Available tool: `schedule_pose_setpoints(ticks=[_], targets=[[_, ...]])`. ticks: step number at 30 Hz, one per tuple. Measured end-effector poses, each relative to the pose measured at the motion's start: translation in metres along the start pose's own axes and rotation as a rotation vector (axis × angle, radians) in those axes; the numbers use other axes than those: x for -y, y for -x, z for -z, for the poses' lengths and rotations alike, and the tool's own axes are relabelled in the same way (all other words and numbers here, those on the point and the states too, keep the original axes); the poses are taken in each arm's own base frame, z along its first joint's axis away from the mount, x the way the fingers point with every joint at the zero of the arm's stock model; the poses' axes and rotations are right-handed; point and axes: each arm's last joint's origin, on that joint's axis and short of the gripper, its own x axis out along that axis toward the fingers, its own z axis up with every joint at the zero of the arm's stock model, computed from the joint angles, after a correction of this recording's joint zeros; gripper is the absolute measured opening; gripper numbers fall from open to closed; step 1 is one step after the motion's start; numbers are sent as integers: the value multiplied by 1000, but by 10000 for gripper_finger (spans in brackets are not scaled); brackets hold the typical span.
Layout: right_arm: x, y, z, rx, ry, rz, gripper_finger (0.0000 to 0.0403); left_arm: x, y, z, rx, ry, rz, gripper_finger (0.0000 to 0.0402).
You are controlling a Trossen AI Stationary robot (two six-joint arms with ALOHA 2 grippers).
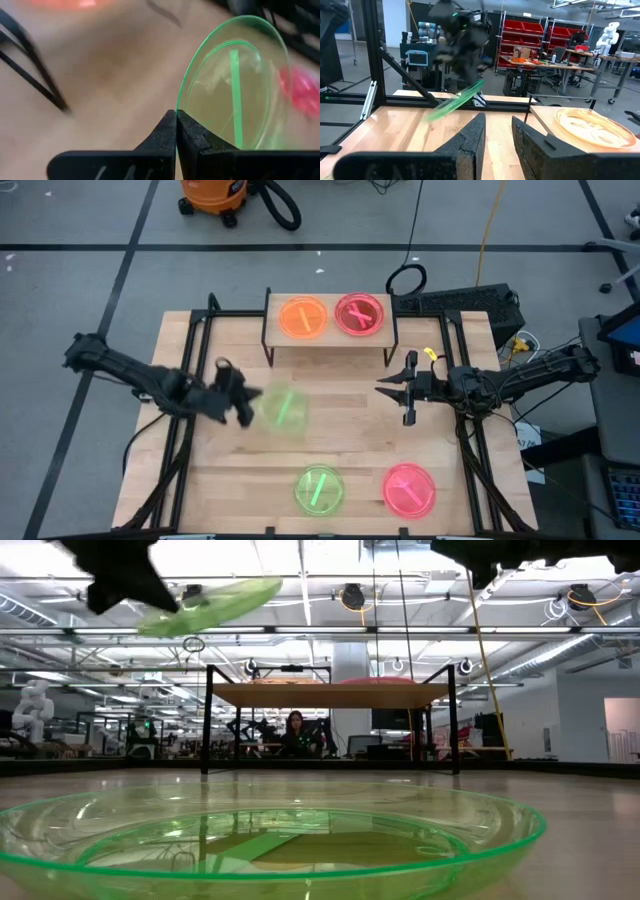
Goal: Place and stack plates onto a shelf
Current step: Stack the green plate on top of the orange plate on the shelf, then stack the pink plate on top of the green plate on the shelf
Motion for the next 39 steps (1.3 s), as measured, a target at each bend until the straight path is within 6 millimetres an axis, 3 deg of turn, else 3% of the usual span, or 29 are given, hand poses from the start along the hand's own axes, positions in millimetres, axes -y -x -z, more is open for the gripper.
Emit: schedule_pose_setpoints(ticks=[9,15,18,24,28,32,39], targets=[[0,0,0,1,1,0,82,-34,7,-84,316,-13,-135,1],[0,0,0,1,0,0,82,-64,-20,-125,407,12,-61,1],[0,0,0,1,0,-1,82,-89,-42,-137,410,56,-93,1],[0,0,0,1,0,-1,82,-138,-88,-147,356,198,-115,1],[0,0,1,-10,3,-3,82,-161,-103,-145,323,274,-182,12],[0,0,2,-20,6,-4,82,-172,-106,-139,260,293,-229,24],[0,0,3,-25,13,-5,82,-173,-105,-139,250,231,-224,58]])
